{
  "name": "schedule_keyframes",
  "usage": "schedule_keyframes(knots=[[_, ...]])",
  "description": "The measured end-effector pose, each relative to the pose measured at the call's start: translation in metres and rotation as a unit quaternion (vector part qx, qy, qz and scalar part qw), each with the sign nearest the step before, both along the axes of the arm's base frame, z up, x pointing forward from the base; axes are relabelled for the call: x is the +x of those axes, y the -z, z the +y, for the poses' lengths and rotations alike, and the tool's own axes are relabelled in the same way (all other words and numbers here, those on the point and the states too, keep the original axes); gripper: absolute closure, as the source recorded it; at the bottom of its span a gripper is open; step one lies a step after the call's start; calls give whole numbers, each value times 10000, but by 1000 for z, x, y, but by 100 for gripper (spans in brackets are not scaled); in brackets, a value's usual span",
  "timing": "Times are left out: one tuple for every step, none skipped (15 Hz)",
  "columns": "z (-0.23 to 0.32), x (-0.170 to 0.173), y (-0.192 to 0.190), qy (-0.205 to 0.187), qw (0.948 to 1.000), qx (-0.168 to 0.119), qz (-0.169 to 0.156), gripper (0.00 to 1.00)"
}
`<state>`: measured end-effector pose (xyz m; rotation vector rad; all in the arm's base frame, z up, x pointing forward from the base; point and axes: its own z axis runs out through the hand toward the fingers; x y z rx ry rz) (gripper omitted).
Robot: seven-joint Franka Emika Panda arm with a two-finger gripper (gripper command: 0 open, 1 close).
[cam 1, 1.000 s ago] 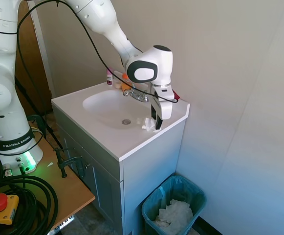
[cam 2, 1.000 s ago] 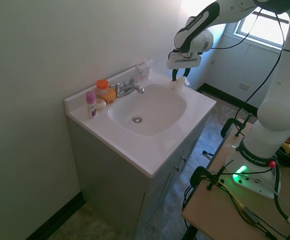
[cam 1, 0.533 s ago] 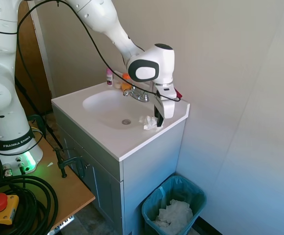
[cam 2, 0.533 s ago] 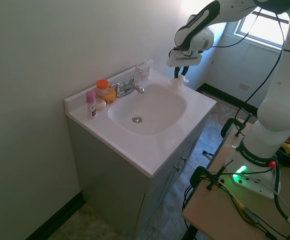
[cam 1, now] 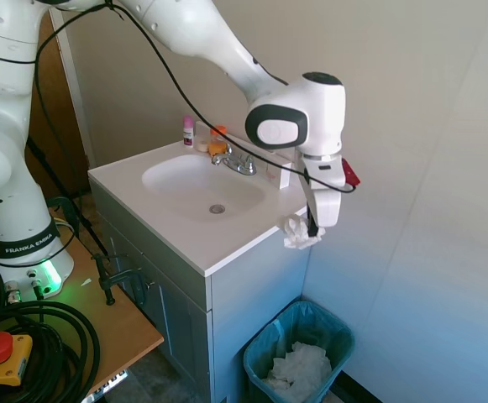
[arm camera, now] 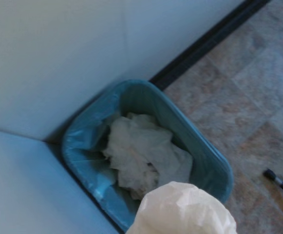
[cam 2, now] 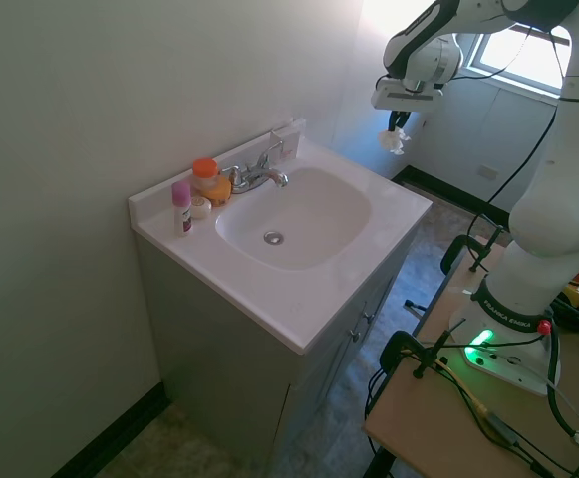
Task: Throw the tissue in the trash bin
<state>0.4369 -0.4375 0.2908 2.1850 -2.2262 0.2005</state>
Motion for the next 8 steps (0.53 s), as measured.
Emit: schedule_keyframes(knots=[[-4, 5, 19, 54, 9999, 5, 131, 100], [-5, 10, 39, 92, 9996, 13, 265, 0], [-4, 20, 57, 106, 9993, 5, 370, 0], [-4, 28, 69, 138, 9989, -22, 442, 0], [-4, 35, 75, 170, 9987, -55, 479, 0], [-6, 41, 80, 188, 9986, -89, 489, 0], [-8, 43, 81, 216, 9985, -107, 497, 0], [-11, 42, 81, 237, 9984, -112, 505, 0]])
